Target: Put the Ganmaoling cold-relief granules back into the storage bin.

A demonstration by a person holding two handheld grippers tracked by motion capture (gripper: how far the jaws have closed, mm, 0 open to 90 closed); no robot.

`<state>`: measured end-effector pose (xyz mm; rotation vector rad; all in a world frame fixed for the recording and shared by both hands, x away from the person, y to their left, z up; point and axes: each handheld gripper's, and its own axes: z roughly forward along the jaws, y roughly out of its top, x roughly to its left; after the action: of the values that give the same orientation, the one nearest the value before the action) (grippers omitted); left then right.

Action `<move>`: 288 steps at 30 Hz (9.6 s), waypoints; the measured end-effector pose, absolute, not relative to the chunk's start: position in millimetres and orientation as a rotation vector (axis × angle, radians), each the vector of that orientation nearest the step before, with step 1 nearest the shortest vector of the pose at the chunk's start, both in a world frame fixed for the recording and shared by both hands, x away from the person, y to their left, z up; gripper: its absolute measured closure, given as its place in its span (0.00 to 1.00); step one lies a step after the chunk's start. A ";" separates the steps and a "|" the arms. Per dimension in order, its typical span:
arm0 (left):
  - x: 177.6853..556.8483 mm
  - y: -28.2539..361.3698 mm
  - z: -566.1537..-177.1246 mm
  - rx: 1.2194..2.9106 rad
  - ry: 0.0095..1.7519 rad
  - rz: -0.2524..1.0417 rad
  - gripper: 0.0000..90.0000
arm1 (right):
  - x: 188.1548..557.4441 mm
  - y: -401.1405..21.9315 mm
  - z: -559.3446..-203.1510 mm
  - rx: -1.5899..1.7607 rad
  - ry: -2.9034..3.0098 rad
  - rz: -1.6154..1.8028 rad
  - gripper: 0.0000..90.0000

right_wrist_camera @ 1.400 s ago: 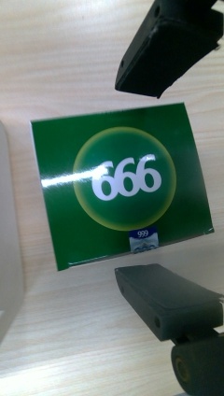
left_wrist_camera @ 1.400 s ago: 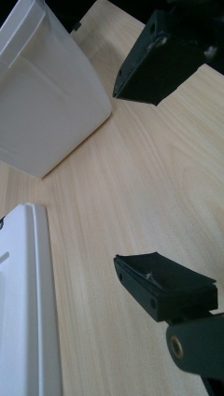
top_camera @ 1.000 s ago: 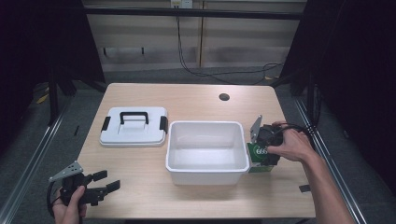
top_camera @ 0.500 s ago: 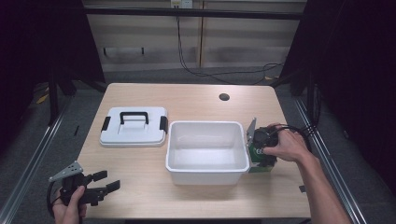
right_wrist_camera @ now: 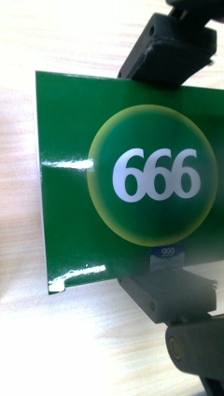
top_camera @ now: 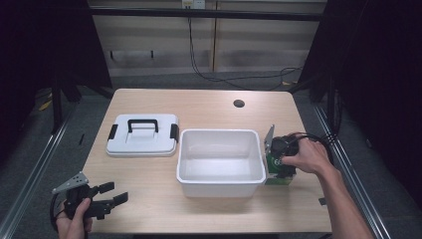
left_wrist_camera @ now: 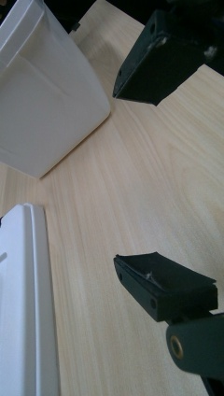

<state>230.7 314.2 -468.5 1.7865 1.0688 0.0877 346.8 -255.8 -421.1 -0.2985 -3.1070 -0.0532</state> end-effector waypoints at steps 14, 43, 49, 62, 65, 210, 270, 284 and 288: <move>230.5 314.2 -468.3 1.785 1.072 0.092 0.18 | 342.3 -264.2 -400.6 -0.327 -3.119 -0.075 0.17; 230.3 314.1 -467.4 1.788 1.066 0.094 0.18 | 335.2 -270.3 -359.1 -0.383 -3.097 -0.071 0.18; 230.1 313.7 -467.4 1.785 1.066 0.095 0.18 | 333.2 -272.8 -347.9 -0.387 -3.118 -0.099 0.18; 230.4 313.5 -467.6 1.792 1.063 0.094 0.18 | 332.0 -274.6 -325.2 -0.396 -3.143 -0.114 0.17; 230.3 313.5 -467.5 1.788 1.067 0.094 0.18 | 331.1 -275.3 -320.0 -0.409 -3.145 -0.118 0.17; 229.6 315.0 -467.3 1.781 1.063 0.091 0.18 | 371.7 -129.7 -396.3 -0.193 -3.053 0.001 0.17; 230.7 314.8 -466.8 1.778 1.061 0.099 0.18 | 369.6 -143.3 -406.9 -0.245 -3.041 -0.205 0.09; 230.6 314.7 -466.8 1.785 1.060 0.100 0.18 | 366.0 -155.5 -393.9 -0.282 -3.049 -0.403 0.09; 230.7 315.0 -467.1 1.783 1.064 0.100 0.18 | 363.8 -159.8 -392.0 -0.290 -3.046 -0.493 0.10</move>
<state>230.7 315.0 -467.1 1.7835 1.0641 0.1003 363.8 -159.8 -392.0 -0.2900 -3.0457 -0.4929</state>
